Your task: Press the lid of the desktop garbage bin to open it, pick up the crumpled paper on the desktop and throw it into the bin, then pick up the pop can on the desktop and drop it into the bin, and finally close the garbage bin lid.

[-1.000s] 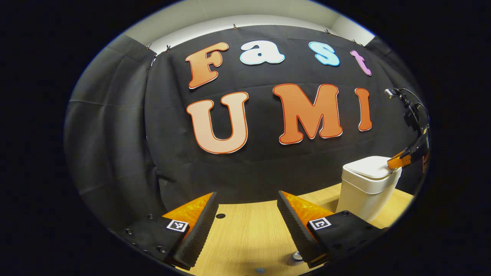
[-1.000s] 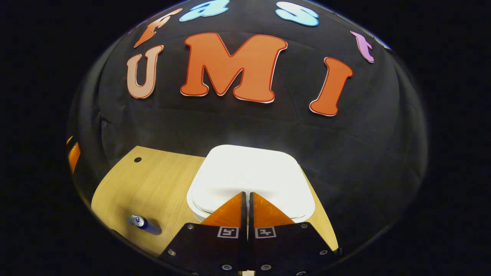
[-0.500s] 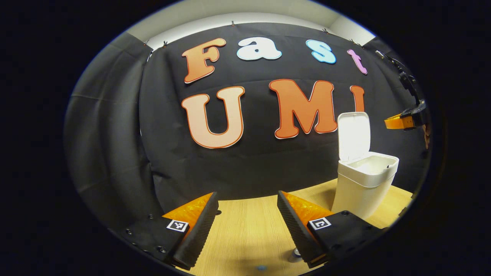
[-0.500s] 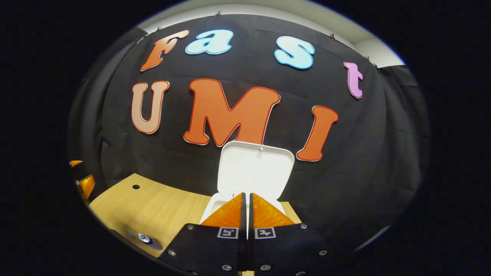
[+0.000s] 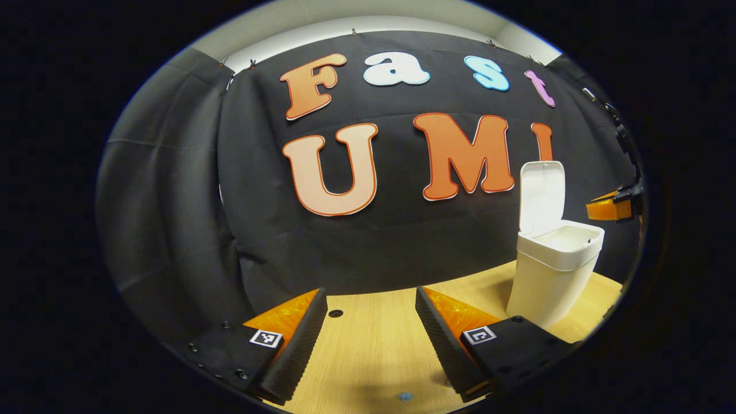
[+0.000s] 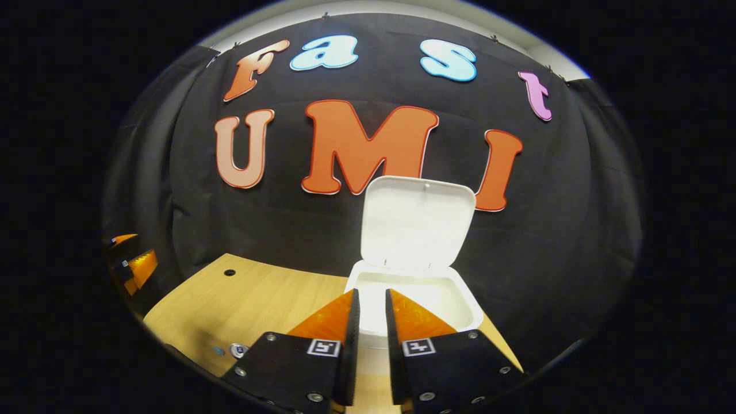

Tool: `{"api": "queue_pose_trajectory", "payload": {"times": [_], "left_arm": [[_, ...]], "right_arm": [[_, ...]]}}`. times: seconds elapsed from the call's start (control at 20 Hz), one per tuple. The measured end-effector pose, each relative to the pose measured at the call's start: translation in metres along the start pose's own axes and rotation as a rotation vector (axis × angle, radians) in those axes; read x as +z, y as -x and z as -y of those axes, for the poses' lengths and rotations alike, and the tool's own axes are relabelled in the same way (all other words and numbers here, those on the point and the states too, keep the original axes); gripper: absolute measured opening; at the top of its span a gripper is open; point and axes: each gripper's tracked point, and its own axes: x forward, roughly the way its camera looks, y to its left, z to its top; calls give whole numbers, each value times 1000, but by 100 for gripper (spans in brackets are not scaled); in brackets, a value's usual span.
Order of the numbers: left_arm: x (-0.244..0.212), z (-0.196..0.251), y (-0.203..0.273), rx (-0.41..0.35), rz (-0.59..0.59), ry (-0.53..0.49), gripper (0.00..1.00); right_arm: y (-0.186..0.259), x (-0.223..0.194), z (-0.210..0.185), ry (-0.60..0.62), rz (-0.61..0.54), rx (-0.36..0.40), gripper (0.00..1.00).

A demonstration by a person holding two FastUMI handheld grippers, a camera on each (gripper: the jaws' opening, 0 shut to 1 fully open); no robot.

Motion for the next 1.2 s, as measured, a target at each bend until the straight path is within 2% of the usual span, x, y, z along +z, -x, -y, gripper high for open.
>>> {"api": "queue_pose_trajectory", "payload": {"times": [0.05, 0.1, 0.15, 0.2, 0.25, 0.45, 0.55, 0.9, 1.0, 1.05, 1.1, 1.2], "left_arm": [[-6, -2, 0, -2, -14, -1, 93], [-9, -4, 0, -4, -22, -3, 98], [-12, -6, -1, -5, -31, -5, 98], [-16, -8, -2, -7, -41, -9, 98], [-20, -10, -2, -5, -53, -17, 98], [-39, -13, -3, -18, -107, -28, 98], [-48, -14, -3, -33, -132, -36, 98], [-73, -22, -2, -42, -207, -50, 98], [-79, -23, -3, -39, -220, -62, 98], [-81, -22, -1, -41, -225, -63, 92], [-81, -22, -2, -46, -231, -64, 98], [-84, -23, -2, -41, -242, -66, 98]], "right_arm": [[2, -7, -13, 11, -5, 31, 46], [1, -10, -21, 23, -6, 46, 52], [3, -14, -30, 33, -10, 63, 61], [3, -18, -38, 36, -17, 80, 66], [3, -23, -46, 32, -25, 97, 75], [2, -55, -86, 20, -89, 185, 89], [0, -83, -105, 33, -169, 225, 92], [6, -148, -174, 139, -298, 398, 97], [8, -161, -190, 133, -344, 444, 98], [8, -169, -197, 134, -361, 464, 98], [7, -176, -202, 143, -376, 475, 98], [3, -195, -205, 170, -414, 495, 98]]}}
